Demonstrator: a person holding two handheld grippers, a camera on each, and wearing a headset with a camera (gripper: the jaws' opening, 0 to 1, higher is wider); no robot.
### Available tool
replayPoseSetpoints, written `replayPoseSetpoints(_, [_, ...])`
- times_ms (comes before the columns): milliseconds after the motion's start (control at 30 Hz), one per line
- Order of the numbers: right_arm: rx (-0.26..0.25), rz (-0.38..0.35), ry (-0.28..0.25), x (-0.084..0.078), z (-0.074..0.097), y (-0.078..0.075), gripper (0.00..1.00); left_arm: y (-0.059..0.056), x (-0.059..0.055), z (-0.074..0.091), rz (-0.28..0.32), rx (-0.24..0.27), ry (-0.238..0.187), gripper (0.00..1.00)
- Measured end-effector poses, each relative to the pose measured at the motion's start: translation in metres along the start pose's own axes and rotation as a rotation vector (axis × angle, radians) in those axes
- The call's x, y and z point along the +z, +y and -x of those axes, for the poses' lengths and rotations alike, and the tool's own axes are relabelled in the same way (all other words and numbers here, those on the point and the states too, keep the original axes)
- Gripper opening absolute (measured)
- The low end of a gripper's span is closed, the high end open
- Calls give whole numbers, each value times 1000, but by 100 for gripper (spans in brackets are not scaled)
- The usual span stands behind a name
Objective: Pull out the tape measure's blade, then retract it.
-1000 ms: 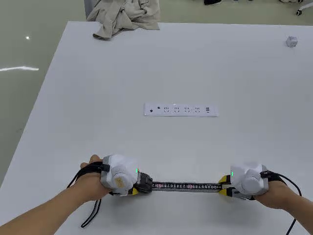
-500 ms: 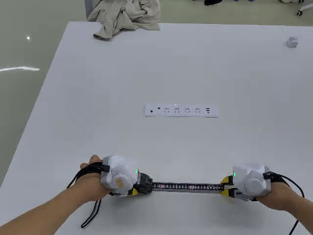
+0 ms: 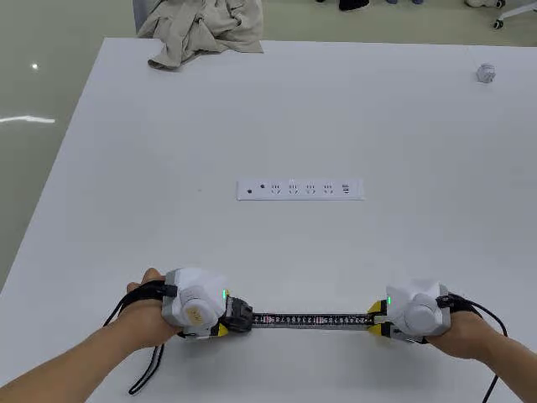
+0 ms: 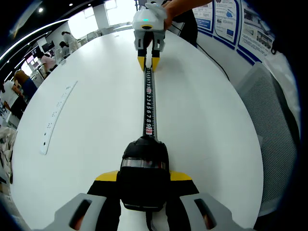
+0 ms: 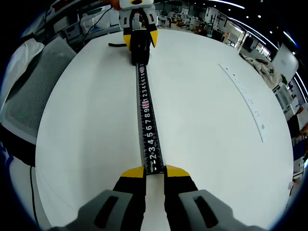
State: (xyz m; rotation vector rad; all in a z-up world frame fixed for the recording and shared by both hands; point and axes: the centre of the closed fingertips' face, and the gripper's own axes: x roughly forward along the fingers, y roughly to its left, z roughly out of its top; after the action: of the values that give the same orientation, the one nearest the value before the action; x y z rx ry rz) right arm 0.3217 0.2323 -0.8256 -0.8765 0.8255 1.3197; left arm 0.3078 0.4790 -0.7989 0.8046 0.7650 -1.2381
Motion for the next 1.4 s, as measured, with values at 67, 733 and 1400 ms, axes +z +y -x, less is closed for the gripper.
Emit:
replayPoseSetpoints(67, [-1,4,0,0,0,0,13,0,0,0,1,1,0,33])
replayPoseSetpoints(733, [-21,22,5,0,0,-1,15,0,1,0,-8,19,-3,34])
replayPoseSetpoints(1400, [-64,-22,-5,-1,1,-2,16,2,1,-1,8,54,-9,36])
